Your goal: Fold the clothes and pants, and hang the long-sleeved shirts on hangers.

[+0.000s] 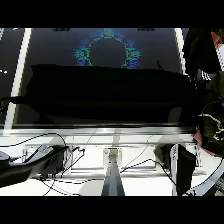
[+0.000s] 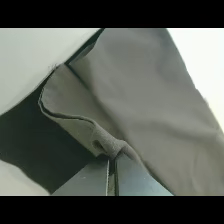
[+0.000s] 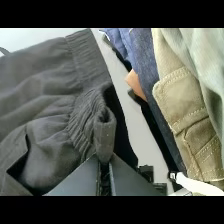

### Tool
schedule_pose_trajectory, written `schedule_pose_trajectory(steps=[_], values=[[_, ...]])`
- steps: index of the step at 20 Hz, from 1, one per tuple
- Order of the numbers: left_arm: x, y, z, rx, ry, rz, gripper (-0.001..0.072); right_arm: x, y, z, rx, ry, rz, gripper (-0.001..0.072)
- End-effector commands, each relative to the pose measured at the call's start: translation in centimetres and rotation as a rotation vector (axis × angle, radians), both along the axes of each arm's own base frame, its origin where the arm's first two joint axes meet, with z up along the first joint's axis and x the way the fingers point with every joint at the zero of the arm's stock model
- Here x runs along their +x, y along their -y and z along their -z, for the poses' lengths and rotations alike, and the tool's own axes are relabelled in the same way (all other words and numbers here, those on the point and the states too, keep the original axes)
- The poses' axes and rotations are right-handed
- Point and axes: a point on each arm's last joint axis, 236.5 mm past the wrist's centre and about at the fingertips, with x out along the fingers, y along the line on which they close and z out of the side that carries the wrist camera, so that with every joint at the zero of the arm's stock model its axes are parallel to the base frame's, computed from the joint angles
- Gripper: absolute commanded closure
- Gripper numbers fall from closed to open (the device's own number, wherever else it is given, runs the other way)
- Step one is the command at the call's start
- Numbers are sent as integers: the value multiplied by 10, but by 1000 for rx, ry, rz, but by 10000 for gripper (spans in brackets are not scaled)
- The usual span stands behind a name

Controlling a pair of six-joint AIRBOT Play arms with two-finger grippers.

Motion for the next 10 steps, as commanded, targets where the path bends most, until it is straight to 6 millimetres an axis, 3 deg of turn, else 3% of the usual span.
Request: schedule_pose_trajectory(steps=[1, 3, 5, 8, 10], values=[[24, -12, -13, 55, 38, -51, 696, 9, 9, -11, 60, 85, 105, 694], [53, -22, -23, 80, 58, -148, 696, 33, 19, -15, 150, 185, 187, 694], [90, -16, -34, 134, 93, -155, 696, 61, 20, -7, 269, 242, 210, 694], [147, -2, -39, 233, 135, -138, 696, 101, 22, 26, 365, 237, 225, 694], [175, 3, -31, 224, 141, -161, 696, 127, 16, 51, 388, 197, 205, 694]])
